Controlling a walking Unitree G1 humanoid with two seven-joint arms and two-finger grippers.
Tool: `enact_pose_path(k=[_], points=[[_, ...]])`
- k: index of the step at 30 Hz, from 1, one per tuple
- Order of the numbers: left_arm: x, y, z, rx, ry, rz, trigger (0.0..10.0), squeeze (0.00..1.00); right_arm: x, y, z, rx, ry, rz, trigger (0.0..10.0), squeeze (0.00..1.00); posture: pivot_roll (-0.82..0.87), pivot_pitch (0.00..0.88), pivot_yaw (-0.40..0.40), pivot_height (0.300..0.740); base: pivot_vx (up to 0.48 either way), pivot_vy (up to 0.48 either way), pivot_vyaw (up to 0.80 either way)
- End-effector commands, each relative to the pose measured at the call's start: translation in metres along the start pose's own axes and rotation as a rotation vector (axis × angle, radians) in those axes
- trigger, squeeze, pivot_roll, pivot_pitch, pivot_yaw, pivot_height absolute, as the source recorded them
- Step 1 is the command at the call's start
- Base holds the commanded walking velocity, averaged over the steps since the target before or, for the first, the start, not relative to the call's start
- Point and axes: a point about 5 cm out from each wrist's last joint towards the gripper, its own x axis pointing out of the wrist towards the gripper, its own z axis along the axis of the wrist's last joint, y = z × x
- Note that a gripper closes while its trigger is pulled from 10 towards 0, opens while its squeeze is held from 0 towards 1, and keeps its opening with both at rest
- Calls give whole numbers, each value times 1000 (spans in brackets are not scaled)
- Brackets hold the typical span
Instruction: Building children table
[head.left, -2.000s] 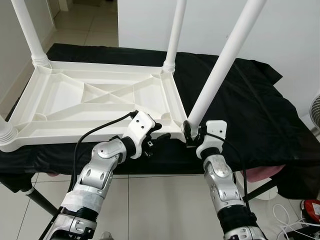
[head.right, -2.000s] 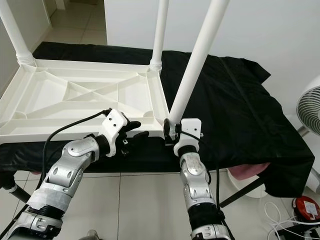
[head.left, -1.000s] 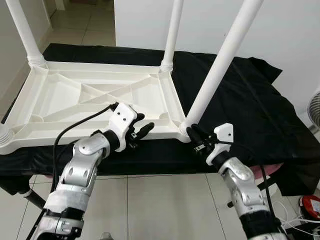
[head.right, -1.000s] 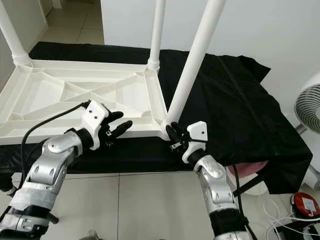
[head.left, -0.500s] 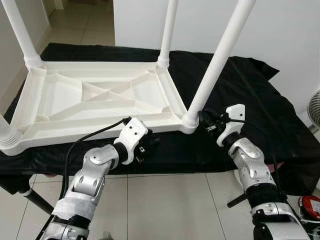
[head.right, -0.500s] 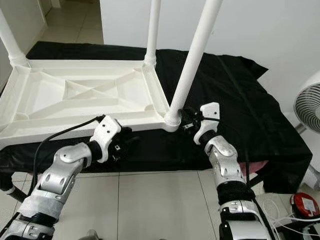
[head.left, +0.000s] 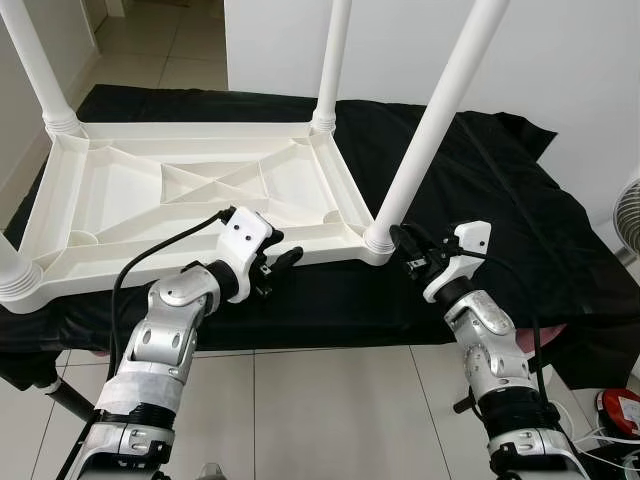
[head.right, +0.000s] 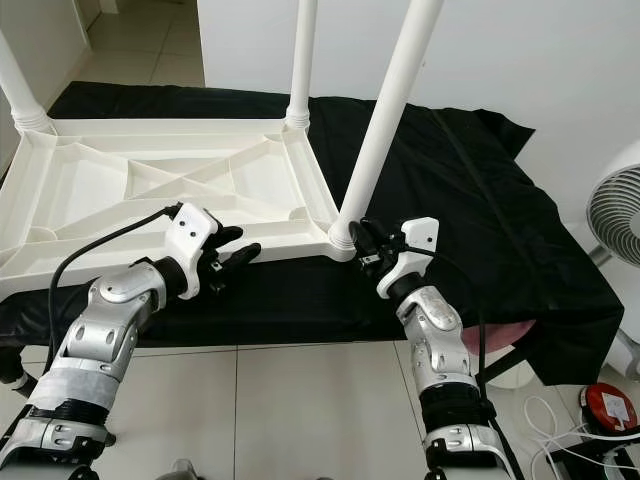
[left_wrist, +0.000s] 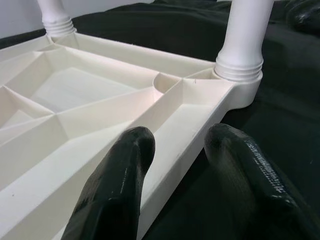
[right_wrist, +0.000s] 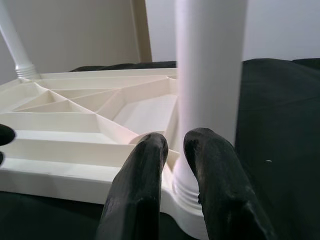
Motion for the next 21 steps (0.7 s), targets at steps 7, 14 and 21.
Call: enact_pose_path(k=[7,14,21], points=[[-10,25,-21,61,109,236,10000,0,-9,8,-3,31,14,28,10000,0,43,14,-86,740,0,0,0],[-14,47,-28,129,197,293,10000,0,-6,5,2,20,13,29,10000,0,43,7,-81,740,0,0,0],[-14,55,-26,161,205,311,10000,0,-4,8,3,20,17,33,10000,0,45,2,-79,740,0,0,0]])
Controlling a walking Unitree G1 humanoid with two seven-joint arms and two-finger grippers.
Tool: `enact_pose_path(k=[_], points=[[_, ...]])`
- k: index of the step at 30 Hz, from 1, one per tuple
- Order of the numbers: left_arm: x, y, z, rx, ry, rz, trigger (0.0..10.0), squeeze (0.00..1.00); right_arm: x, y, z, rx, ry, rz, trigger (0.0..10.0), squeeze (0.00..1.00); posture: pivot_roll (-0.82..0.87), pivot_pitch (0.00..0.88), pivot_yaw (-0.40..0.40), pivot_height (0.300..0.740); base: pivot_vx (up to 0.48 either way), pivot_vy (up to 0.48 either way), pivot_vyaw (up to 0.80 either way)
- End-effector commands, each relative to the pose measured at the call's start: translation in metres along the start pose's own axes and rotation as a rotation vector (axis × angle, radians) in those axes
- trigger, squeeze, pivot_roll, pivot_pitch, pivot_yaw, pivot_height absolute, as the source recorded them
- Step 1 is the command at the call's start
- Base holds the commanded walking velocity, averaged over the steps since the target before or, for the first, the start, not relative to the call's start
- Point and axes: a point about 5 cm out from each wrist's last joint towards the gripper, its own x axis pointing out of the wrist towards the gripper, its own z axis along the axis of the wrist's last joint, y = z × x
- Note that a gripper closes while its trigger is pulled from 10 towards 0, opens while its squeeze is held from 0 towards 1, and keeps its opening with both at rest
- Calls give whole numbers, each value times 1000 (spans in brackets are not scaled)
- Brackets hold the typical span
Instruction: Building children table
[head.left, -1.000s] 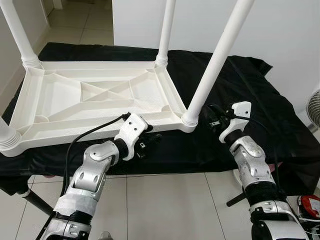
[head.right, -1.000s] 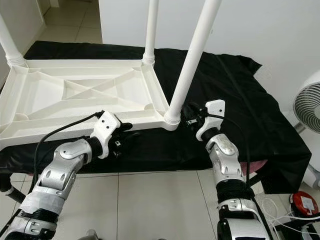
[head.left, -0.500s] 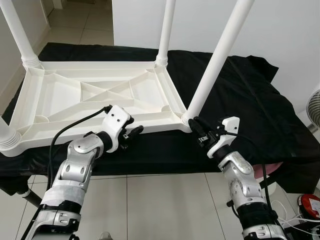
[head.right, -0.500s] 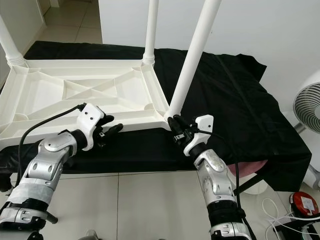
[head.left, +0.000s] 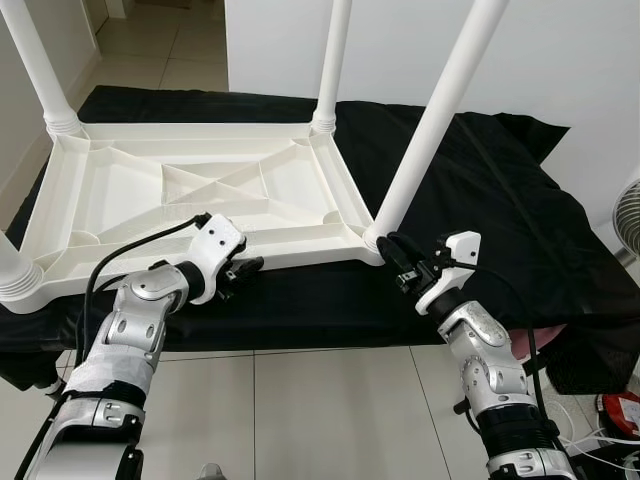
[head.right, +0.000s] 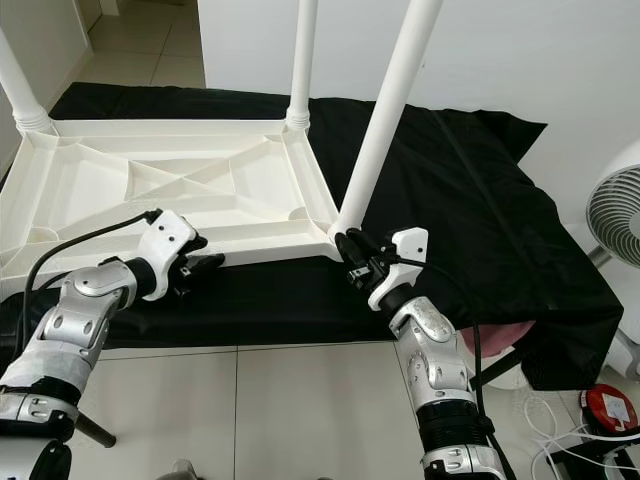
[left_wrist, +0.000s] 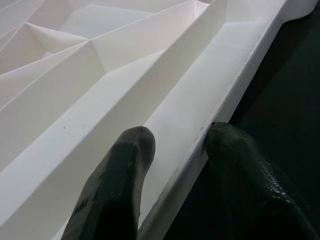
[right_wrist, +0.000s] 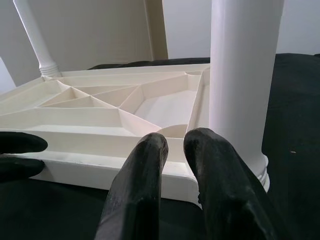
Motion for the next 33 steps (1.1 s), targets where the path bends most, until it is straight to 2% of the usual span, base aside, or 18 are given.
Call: enact_pose_path(k=[1,8,13,16,26,27,28,29,31,32,33], points=[[-1,19,-1,38,30,245,10000,0,2,-2,3,-11,2,-6,10000,0,45,0,-74,740,0,0,0],[2,21,-3,108,65,189,10000,0,4,-5,3,-25,6,-14,10000,0,43,0,-67,740,0,0,0],[3,20,-3,116,65,174,10000,0,4,-5,4,-25,6,-14,10000,0,41,0,-66,740,0,0,0],[10,13,-5,134,81,99,10000,0,4,-6,4,-36,9,-20,10000,0,33,0,-63,740,0,0,0],[24,0,-1,163,91,-14,10000,0,6,-10,6,-51,9,-35,10000,0,30,0,-62,740,0,0,0],[27,-3,0,175,93,-38,7882,0,6,-10,6,-54,10,-35,10000,0,27,0,-62,740,0,0,0],[28,-4,0,181,94,-50,7882,0,7,-11,6,-57,10,-34,10000,0,27,0,-62,740,0,0,0],[31,-6,2,180,88,-62,4118,0,7,-11,7,-58,9,-36,10000,0,26,0,-61,740,0,0,0],[32,-7,3,177,85,-69,4118,0,7,-11,7,-59,8,-37,10000,0,26,0,-61,740,0,0,0],[35,-8,5,176,78,-68,5059,0,7,-11,7,-60,7,-38,10000,0,25,0,-60,740,0,0,0],[38,-10,10,178,62,-68,3686,0,8,-12,7,-61,6,-40,10000,0,24,0,-60,740,0,0,0]])
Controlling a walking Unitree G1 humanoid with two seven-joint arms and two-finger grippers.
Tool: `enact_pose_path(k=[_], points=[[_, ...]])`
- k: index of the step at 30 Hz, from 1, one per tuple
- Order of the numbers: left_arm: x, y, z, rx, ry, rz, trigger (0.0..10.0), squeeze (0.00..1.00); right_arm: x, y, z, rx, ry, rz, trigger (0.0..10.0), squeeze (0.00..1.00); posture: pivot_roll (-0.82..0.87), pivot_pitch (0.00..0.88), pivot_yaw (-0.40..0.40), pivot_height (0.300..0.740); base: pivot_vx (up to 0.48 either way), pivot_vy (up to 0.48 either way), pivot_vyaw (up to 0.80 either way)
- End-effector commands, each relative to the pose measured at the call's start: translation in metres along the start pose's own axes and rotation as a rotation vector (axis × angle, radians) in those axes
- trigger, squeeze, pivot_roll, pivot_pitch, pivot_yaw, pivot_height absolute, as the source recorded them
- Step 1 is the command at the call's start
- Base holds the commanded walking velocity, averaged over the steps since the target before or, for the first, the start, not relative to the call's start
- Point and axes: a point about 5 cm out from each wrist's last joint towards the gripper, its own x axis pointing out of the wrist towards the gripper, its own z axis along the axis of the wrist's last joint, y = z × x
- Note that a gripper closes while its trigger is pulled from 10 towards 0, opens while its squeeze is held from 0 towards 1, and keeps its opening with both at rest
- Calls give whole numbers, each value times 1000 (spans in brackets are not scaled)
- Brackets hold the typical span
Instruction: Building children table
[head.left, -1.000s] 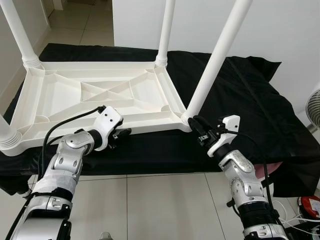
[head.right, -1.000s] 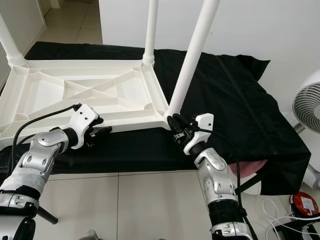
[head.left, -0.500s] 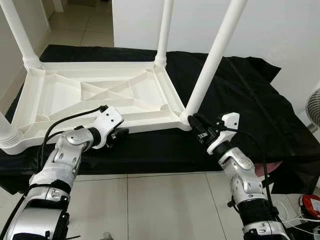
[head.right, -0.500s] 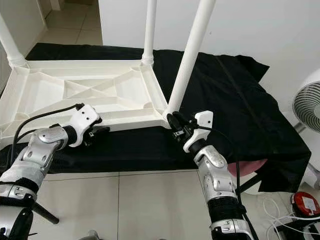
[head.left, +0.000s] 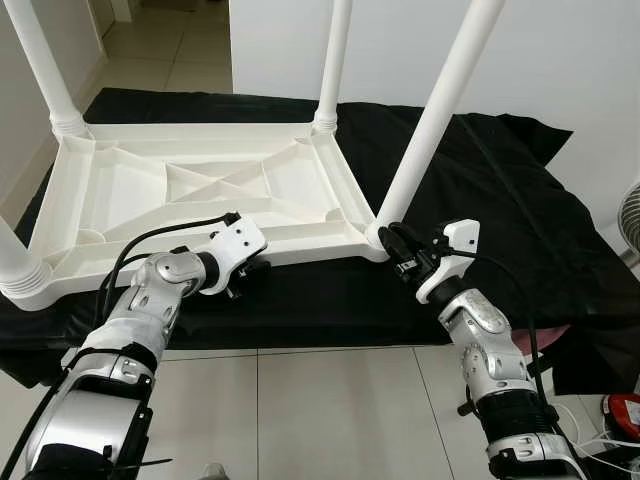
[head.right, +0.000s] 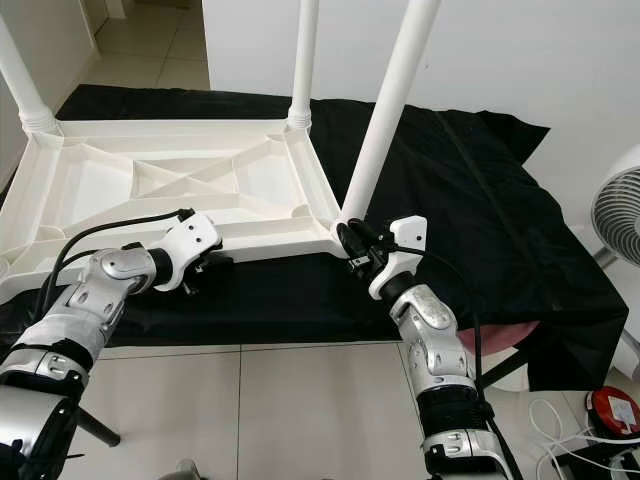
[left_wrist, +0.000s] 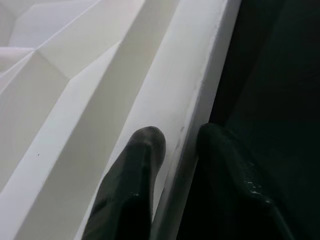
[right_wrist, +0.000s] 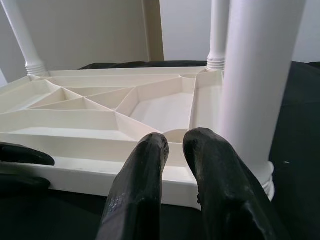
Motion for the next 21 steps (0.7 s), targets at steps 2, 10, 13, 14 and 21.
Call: enact_pose_path(k=[2,10,13,14,21], points=[[7,1,6,-6,-16,74,3686,0,-2,-6,1,-15,-2,-24,10000,0,24,0,-60,740,0,0,0],[31,-10,41,-55,-140,83,1647,0,-1,-9,3,-24,-12,-39,10000,0,18,0,-52,740,0,0,0],[39,-14,55,-76,-184,91,2235,0,0,-9,4,-21,-16,-46,10000,0,17,0,-52,740,0,0,0],[39,-14,56,-76,-187,90,2235,0,0,-9,4,-21,-16,-47,10000,0,17,0,-52,740,0,0,0],[58,-32,95,-95,-284,63,4078,0,4,-4,4,-15,-25,-45,10000,0,10,0,-48,740,0,0,0]])
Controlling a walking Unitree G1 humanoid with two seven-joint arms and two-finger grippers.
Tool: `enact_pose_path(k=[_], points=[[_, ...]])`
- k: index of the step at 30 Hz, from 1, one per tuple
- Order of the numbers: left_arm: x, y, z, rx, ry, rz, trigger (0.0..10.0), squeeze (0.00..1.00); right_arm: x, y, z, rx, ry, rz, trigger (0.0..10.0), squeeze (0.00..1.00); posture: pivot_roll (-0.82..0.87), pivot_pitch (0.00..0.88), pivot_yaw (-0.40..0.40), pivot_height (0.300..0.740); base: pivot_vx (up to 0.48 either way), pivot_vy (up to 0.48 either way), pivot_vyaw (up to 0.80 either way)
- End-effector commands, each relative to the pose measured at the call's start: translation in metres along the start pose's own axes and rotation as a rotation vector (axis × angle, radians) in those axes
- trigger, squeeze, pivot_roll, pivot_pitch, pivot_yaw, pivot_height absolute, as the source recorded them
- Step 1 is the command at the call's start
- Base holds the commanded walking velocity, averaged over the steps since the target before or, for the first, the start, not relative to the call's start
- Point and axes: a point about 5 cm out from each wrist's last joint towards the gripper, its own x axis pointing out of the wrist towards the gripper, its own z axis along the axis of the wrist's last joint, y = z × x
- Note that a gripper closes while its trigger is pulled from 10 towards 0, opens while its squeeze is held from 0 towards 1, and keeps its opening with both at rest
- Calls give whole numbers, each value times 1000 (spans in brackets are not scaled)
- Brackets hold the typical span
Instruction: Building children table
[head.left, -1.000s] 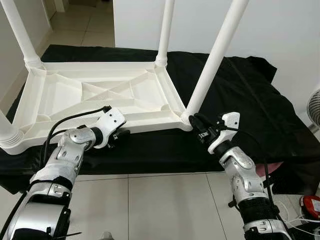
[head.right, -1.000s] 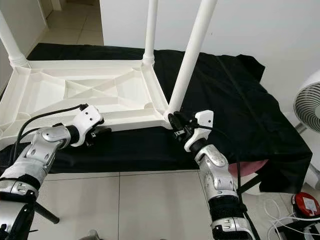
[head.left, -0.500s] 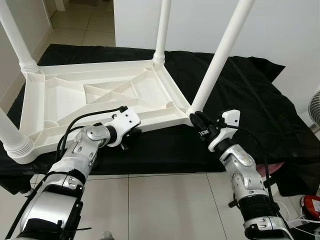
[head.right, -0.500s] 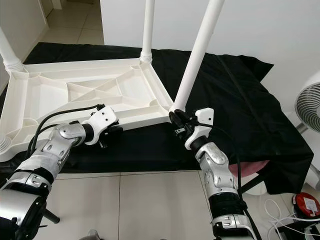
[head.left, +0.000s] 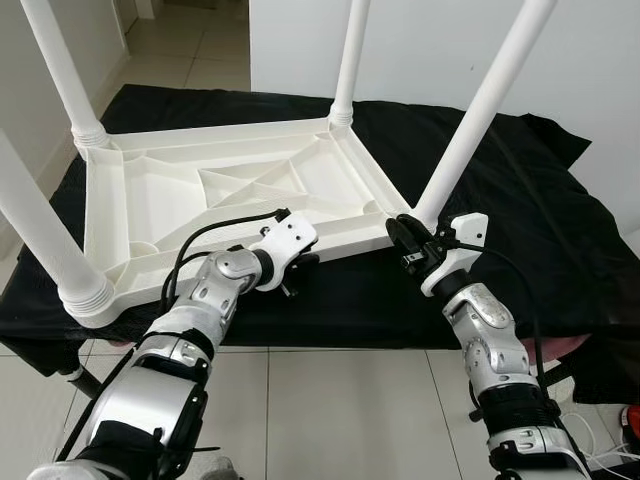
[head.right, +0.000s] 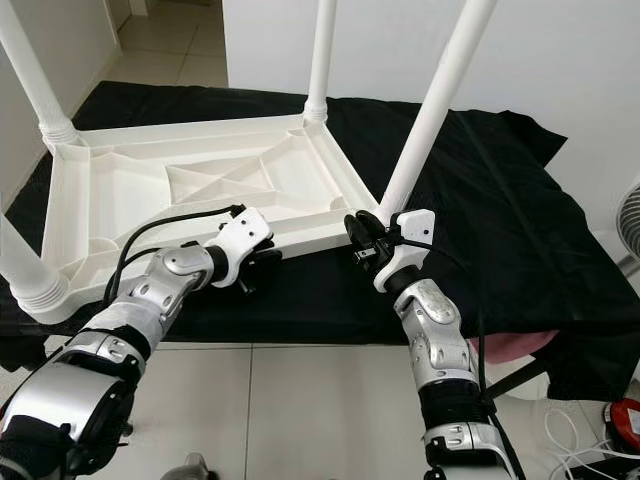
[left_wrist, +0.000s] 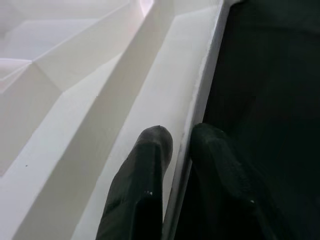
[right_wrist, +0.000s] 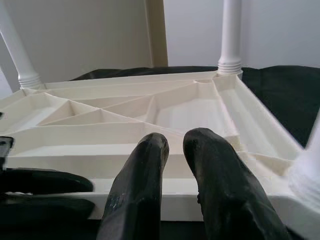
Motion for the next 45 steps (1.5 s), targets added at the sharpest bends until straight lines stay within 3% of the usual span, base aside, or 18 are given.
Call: enact_pose_path(k=[1,4,5,6,7,16,17,18,21,23,26,28,30,33,36,40,43,45], points=[[12,-2,47,46,-159,26,4431,0,0,0,-2,-8,7,-7,10000,0,10,0,-48,740,0,0,0],[18,-10,56,51,-182,15,4471,0,0,0,-2,-5,5,-8,10000,0,9,0,-45,740,0,0,0],[20,-12,59,54,-190,10,3098,0,0,1,-2,-4,4,-9,10000,0,9,0,-45,740,0,0,0],[22,-14,63,54,-200,10,4902,0,0,1,-2,-3,3,-11,10000,0,8,0,-42,740,0,0,0],[23,-16,65,52,-204,13,10000,0,-1,2,-3,-2,3,-13,10000,0,6,4,-37,740,0,0,0],[19,-16,48,16,-170,0,10000,0,-3,5,-5,5,5,-20,10000,0,15,17,-36,740,0,0,0],[18,-15,44,11,-161,6,10000,910,-3,5,-6,5,7,-20,10000,0,15,17,-36,740,0,0,0],[16,-15,41,3,-154,7,10000,1000,-3,6,-6,6,8,-19,10000,0,23,21,-39,740,0,0,0],[14,-13,36,27,-138,24,10000,1000,-2,6,-7,7,10,-17,10000,0,25,22,-39,740,0,0,0],[8,-9,32,33,-138,35,10000,0,-1,8,-6,6,9,-14,10000,0,24,24,-36,740,0,0,0],[1,-1,28,31,-131,62,10000,0,-1,8,-6,6,7,-12,10000,0,27,27,-39,740,0,0,0],[-16,11,18,45,-108,88,10000,0,-2,8,-7,7,9,-14,10000,0,31,29,-38,740,0,0,0],[-19,13,16,50,-102,91,10000,0,-2,8,-7,7,10,-14,10000,0,31,29,-38,740,0,0,0],[-37,21,0,60,-51,103,10000,0,-3,8,-8,9,13,-15,10000,0,42,32,-42,740,0,0,0],[-45,23,-6,69,-28,106,10000,0,-3,8,-8,10,14,-16,10000,0,42,32,-42,740,0,0,0],[-76,23,-21,60,13,59,10000,0,-1,7,-10,11,21,-14,10000,0,58,38,-50,740,0,0,0],[-88,21,-26,29,26,29,10000,0,1,8,-10,11,24,-7,10000,0,66,39,-55,740,0,0,0],[-88,21,-26,29,26,29,10000,0,1,8,-10,11,24,-7,10000,0,66,39,-55,740,0,0,0]])
